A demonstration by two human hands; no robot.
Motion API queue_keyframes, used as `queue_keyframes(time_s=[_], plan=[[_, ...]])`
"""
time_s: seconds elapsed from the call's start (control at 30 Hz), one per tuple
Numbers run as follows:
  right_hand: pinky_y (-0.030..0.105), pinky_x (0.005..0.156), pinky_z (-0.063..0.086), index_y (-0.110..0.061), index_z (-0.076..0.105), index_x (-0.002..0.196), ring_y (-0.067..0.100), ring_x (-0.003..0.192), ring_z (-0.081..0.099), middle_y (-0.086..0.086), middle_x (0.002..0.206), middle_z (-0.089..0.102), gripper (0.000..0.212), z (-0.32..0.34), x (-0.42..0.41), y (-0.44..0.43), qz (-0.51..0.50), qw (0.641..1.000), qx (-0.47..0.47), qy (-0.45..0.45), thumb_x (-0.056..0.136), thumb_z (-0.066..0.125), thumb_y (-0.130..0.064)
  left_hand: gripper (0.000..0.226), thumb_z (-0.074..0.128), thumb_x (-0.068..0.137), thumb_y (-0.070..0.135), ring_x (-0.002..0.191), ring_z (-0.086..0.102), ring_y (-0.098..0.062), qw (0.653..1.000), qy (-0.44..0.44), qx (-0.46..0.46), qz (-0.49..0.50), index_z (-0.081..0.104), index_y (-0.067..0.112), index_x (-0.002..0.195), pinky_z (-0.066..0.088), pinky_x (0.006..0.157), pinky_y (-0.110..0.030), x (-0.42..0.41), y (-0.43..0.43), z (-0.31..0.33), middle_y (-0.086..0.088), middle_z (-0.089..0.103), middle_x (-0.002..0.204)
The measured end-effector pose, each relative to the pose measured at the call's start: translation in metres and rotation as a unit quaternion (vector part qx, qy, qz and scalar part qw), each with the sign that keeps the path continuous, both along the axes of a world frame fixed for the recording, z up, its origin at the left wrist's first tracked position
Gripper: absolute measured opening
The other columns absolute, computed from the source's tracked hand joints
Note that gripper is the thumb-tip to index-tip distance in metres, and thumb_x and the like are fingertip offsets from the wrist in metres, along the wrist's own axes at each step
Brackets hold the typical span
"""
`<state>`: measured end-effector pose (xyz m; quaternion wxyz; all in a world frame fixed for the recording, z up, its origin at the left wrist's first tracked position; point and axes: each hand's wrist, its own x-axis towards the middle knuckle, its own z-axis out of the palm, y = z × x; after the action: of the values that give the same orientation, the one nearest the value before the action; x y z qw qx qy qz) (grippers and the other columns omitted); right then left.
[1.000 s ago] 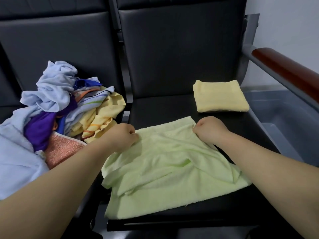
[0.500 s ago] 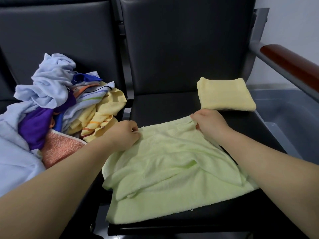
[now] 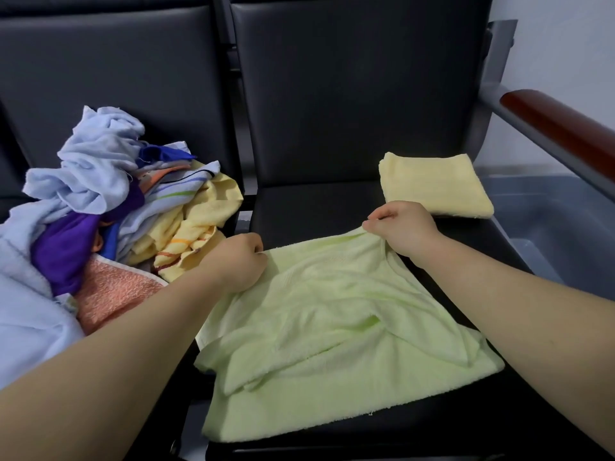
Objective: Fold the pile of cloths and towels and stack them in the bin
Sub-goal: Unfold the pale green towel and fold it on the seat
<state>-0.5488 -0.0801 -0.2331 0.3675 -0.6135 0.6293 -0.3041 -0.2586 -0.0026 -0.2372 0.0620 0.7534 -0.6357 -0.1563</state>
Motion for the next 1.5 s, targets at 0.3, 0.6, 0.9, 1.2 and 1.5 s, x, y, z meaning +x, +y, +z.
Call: queue_keyframes(time_s=[0.3, 0.6, 0.9, 1.2, 1.5], plan=[[0.030, 0.067, 0.049, -0.022, 0.073, 0.086, 0.015, 0.083, 0.064, -0.008, 0.086, 0.068, 0.008, -0.005, 0.006, -0.012, 0.061, 0.989, 0.046, 0.129, 0.093, 0.069, -0.024, 0.016, 0.050, 0.096, 0.026, 0.079, 0.056, -0.017, 1.000, -0.001, 0.014, 0.011, 0.060, 0.016, 0.089, 0.041, 0.062, -0.031, 0.002, -0.006, -0.003, -0.001, 0.061, 0.088], [0.035, 0.066, 0.036, -0.011, 0.056, 0.078, 0.024, 0.075, 0.046, 0.005, 0.077, 0.049, 0.017, -0.002, 0.011, -0.018, 0.033, 0.986, 0.084, 0.143, 0.089, 0.061, -0.023, 0.025, 0.048, 0.100, 0.026, 0.083, 0.054, -0.019, 0.995, 0.083, 0.035, 0.043, 0.061, 0.014, 0.083, 0.039, 0.069, -0.034, 0.000, -0.009, 0.001, -0.003, 0.060, 0.089], [0.039, 0.080, 0.055, -0.014, 0.068, 0.099, 0.022, 0.092, 0.065, 0.000, 0.100, 0.069, 0.015, -0.010, 0.012, -0.018, 0.063, 0.972, 0.034, 0.224, 0.093, 0.062, -0.026, 0.009, 0.059, 0.091, 0.025, 0.080, 0.059, -0.017, 0.997, 0.042, 0.051, 0.039, 0.059, 0.018, 0.097, 0.046, 0.062, -0.029, 0.000, -0.009, 0.006, -0.002, 0.063, 0.091], [0.035, 0.068, 0.045, -0.019, 0.059, 0.101, 0.021, 0.086, 0.061, 0.002, 0.100, 0.066, 0.019, -0.006, 0.016, -0.011, 0.093, 0.952, 0.034, 0.290, 0.090, 0.058, -0.034, 0.026, 0.066, 0.091, 0.035, 0.081, 0.071, -0.021, 0.987, -0.039, 0.157, 0.006, 0.070, 0.011, 0.101, 0.057, 0.072, -0.033, 0.003, -0.007, 0.024, -0.007, 0.072, 0.093], [0.035, 0.067, 0.045, -0.015, 0.058, 0.098, 0.025, 0.089, 0.062, 0.003, 0.097, 0.065, 0.021, -0.007, 0.016, -0.007, 0.095, 0.944, 0.021, 0.316, 0.097, 0.050, -0.035, 0.017, 0.064, 0.095, 0.035, 0.076, 0.066, -0.015, 0.996, 0.019, 0.078, -0.045, 0.057, 0.020, 0.093, 0.053, 0.062, -0.030, 0.026, 0.005, 0.025, -0.001, 0.067, 0.089]])
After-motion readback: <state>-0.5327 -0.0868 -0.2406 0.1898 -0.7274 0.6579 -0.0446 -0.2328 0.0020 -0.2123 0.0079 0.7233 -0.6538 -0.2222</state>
